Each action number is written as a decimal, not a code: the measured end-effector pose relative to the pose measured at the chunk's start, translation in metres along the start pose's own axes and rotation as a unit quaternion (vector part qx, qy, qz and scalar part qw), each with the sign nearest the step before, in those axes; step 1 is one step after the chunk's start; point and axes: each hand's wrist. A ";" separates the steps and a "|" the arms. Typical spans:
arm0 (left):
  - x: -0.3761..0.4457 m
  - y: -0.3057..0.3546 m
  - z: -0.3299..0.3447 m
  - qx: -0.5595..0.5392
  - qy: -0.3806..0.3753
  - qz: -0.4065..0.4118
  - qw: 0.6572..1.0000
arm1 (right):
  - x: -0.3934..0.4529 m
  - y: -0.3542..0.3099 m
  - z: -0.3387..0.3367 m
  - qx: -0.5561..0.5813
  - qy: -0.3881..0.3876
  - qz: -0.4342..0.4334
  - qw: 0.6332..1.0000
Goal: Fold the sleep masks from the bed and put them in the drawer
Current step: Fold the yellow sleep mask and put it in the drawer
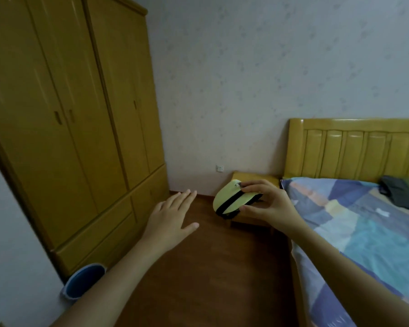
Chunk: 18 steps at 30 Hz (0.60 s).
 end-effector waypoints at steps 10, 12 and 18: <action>0.243 -0.079 0.122 -0.052 -0.046 0.096 0.993 | 0.143 0.162 0.022 -0.038 0.059 0.077 0.995; 0.292 -0.086 0.150 -0.059 -0.071 0.124 0.988 | 0.162 0.197 0.019 -0.045 0.069 0.104 0.991; 0.430 -0.089 0.253 -0.125 -0.126 0.129 0.976 | 0.213 0.316 -0.005 -0.062 0.086 0.170 0.980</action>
Point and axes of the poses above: each hand's wrist, its own x-axis towards the middle knuckle, its own z-axis out of the palm, y = z × x, and after that the axes turned 13 degrees about -x, right-handed
